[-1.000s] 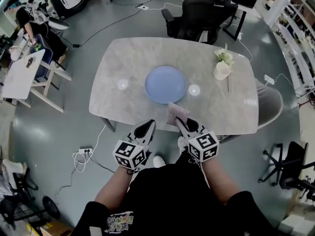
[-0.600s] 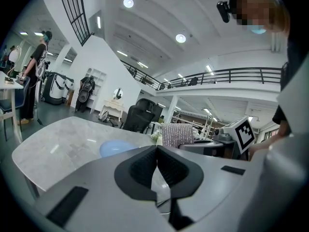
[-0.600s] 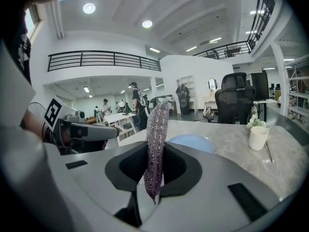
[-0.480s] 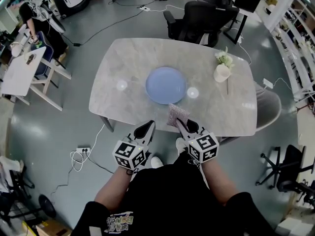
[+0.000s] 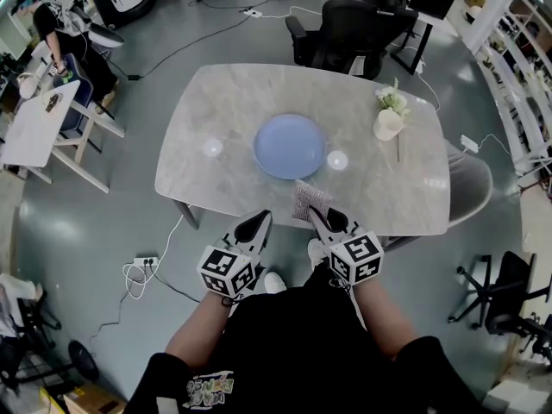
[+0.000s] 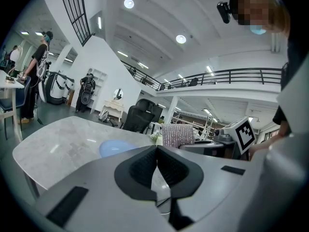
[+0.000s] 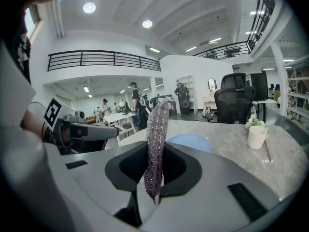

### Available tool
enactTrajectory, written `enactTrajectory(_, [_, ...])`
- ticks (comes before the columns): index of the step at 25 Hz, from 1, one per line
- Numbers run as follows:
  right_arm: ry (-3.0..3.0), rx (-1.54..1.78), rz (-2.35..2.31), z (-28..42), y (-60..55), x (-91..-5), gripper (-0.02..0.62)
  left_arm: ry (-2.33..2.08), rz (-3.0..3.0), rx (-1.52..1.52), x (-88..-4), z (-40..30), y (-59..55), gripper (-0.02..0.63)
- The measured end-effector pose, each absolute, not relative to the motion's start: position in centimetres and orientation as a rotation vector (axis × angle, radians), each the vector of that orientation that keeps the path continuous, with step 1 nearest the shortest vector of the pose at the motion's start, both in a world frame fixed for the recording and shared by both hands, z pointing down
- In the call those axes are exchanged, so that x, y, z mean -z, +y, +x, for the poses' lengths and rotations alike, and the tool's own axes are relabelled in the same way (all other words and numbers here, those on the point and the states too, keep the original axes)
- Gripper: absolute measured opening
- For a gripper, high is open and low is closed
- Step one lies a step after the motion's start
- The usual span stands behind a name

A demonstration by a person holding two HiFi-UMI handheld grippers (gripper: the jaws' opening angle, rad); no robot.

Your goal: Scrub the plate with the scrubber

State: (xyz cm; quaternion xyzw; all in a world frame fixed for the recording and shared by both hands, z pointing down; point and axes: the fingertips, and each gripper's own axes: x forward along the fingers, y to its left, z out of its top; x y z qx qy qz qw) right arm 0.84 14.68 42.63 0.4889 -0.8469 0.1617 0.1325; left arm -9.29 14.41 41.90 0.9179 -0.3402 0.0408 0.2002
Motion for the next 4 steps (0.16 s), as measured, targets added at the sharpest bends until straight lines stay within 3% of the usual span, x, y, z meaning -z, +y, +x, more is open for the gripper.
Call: enactTrajectory(4, [-2.460,-0.468,1.416,0.74,15.02,-42.49,0.069,-0.952,2.565,-0.116,-41.78,-9.39,14.78,0.018])
